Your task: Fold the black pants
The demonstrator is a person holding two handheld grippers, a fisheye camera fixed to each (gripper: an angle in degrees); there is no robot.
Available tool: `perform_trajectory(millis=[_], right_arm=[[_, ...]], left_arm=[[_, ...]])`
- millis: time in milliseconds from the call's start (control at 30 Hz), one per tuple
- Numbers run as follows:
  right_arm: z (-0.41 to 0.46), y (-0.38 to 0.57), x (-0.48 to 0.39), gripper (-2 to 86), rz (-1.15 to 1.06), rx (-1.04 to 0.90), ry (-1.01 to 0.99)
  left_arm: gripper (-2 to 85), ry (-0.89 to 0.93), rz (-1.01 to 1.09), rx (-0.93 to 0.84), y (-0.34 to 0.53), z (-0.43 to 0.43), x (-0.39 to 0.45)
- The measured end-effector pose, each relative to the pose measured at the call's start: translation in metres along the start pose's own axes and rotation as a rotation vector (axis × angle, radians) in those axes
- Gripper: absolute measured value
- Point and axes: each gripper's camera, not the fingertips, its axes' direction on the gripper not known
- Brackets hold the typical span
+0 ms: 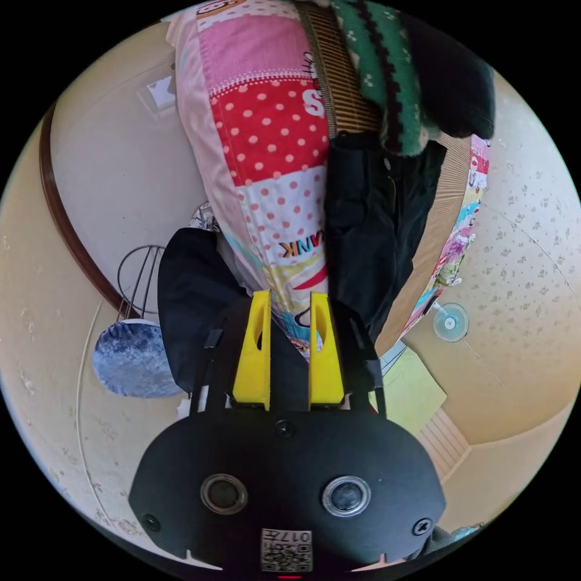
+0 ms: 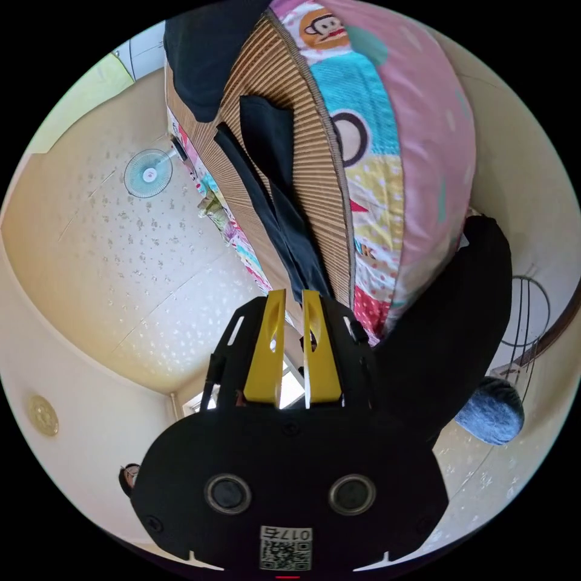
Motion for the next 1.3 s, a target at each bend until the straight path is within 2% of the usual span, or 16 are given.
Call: perform_trajectory(millis=[200, 267, 400, 500, 700, 867, 967, 1100, 1200, 1267, 1300], right_arm=[[-0.007, -0.04, -0.056, 7.8, 0.011, 0.008, -0.008], [-0.012, -0.054, -0.073, 9.0, 0.051, 0.057, -0.088], [-0.02, -0.069, -0.097, 9.3, 0.086, 0.174, -0.195], [-0.02, -0.084, -0.121, 11.0, 0.103, 0.185, -0.104], [-0.012, -0.108, -0.171, 16.4, 0.063, 0.133, 0.282], [0.016, -0.121, -0.209, 11.8, -0.085, -0.027, 0.518], [0.038, -0.124, -0.229, 6.6, -0.187, -0.153, 0.546], [0.053, -0.127, -0.235, 3.0, -0.139, -0.238, 0.632], [0.052, -0.121, -0.246, 2.1, -0.171, -0.255, 0.498], [0.06, -0.105, -0.262, 1.7, -0.312, -0.402, 0.19], [0.06, -0.097, -0.267, 1.7, -0.352, -0.432, 0.134]], left_arm=[[9.3, -0.01, 0.03, 0.051, 0.033, -0.004, 0.002], [8.3, -0.033, -0.022, 0.092, 0.05, -0.009, -0.006], [7.9, 0.078, -0.066, 0.187, 0.078, -0.018, -0.02], [7.8, 0.084, -0.111, 0.231, 0.1, -0.021, -0.027], [7.8, 0.017, -0.097, 0.248, 0.131, -0.023, -0.02], [7.8, -0.014, -0.084, 0.24, 0.144, -0.015, -0.011], [7.8, -0.035, -0.068, 0.214, 0.144, -0.005, -0.003], [7.9, -0.043, -0.039, 0.171, 0.137, 0.007, 0.012], [8.1, -0.039, -0.004, 0.152, 0.13, 0.013, 0.029], [8.4, -0.016, 0.032, 0.141, 0.125, 0.018, 0.042], [8.5, -0.012, 0.04, 0.139, 0.124, 0.019, 0.045]])
